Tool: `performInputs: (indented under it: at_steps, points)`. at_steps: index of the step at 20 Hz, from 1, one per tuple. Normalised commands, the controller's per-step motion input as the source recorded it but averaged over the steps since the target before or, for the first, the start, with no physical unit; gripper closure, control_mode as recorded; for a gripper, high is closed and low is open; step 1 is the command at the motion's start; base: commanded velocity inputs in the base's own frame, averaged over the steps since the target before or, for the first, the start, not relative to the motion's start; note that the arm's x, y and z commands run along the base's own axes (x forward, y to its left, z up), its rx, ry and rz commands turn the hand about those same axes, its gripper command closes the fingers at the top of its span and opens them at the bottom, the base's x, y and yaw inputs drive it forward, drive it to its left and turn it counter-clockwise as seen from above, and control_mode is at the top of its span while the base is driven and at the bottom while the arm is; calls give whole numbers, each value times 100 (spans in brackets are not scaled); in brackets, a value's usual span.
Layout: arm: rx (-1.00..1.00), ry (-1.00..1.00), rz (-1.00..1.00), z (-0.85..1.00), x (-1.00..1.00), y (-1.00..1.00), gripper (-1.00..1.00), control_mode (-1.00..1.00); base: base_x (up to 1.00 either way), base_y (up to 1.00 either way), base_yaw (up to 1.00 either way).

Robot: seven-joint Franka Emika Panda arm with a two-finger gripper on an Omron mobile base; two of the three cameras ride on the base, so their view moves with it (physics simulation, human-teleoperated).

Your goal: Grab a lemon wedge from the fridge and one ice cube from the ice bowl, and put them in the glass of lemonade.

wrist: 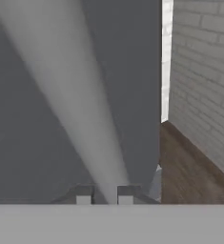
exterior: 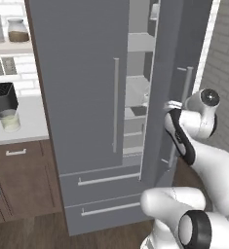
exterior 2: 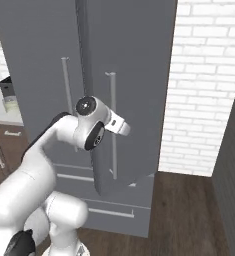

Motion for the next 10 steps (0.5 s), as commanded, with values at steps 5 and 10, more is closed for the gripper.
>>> performInputs:
  at_steps: [5, 10]
  points:
    - [13, -3, 0, 41, -100, -37, 100, -100, 0, 0, 0]
    - [5, -16, 8, 98, -99, 2, 100, -100, 0, 0, 0]
